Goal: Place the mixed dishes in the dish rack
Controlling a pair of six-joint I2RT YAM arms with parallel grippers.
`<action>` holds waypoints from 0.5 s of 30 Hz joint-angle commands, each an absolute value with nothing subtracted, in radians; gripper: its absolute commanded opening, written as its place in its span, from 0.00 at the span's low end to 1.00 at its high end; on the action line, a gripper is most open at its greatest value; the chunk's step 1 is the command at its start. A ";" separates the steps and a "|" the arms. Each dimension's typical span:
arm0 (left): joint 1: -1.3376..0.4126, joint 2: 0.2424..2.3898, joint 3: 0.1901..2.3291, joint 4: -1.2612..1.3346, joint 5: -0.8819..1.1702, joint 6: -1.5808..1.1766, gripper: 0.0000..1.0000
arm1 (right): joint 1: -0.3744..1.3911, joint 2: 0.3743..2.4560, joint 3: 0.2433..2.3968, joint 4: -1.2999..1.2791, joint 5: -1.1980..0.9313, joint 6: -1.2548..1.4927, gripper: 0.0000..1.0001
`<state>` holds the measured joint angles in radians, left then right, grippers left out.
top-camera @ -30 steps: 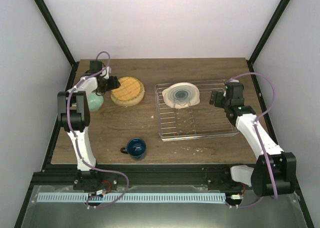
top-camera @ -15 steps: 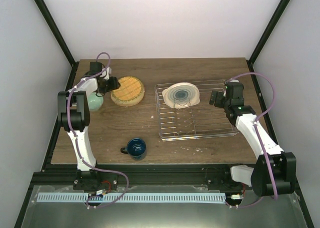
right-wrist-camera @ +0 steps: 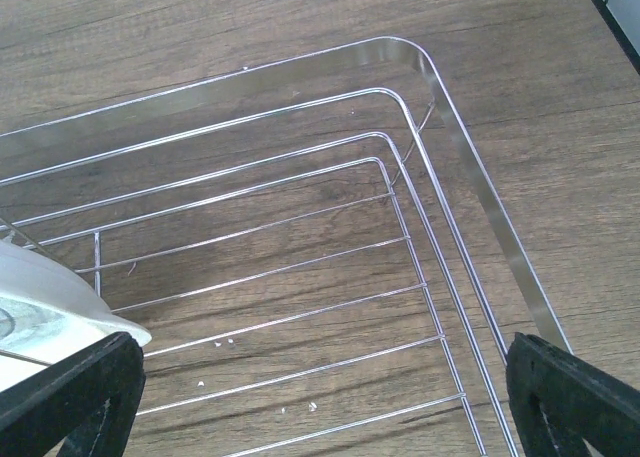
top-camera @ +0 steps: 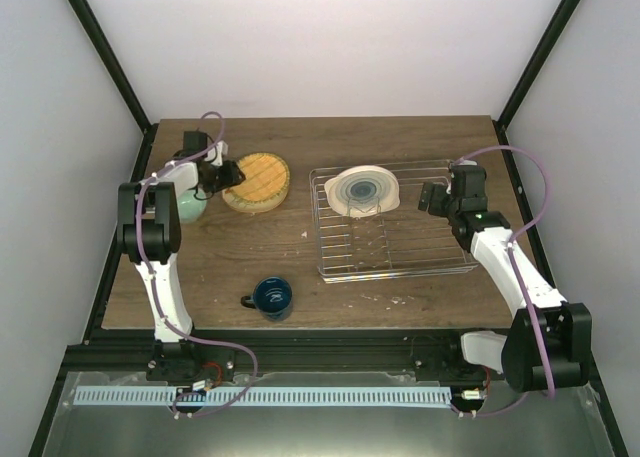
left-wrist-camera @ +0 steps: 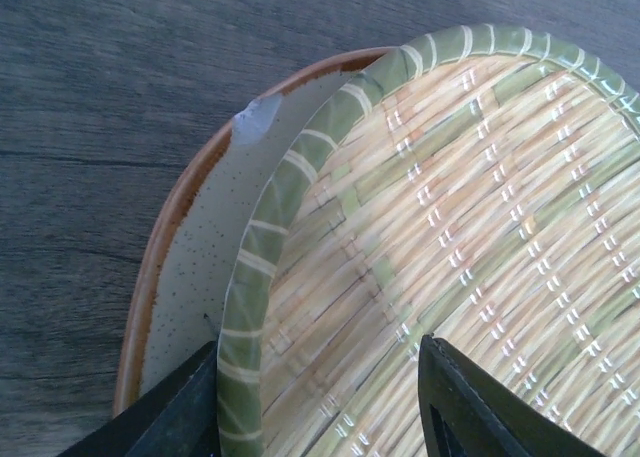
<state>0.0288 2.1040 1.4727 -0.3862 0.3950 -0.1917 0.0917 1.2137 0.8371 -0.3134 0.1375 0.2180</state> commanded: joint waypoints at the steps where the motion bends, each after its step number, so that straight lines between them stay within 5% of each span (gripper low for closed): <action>1: 0.027 2.124 1.436 -0.391 0.390 -0.201 0.49 | 0.086 1.214 0.868 -0.320 0.139 0.216 1.00; 9: 0.026 2.095 1.425 -0.392 0.380 -0.200 0.11 | 0.086 1.217 0.867 -0.321 0.140 0.216 1.00; 15: 0.028 2.050 1.416 -0.405 0.345 -0.195 0.02 | 0.086 1.219 0.867 -0.321 0.138 0.218 1.00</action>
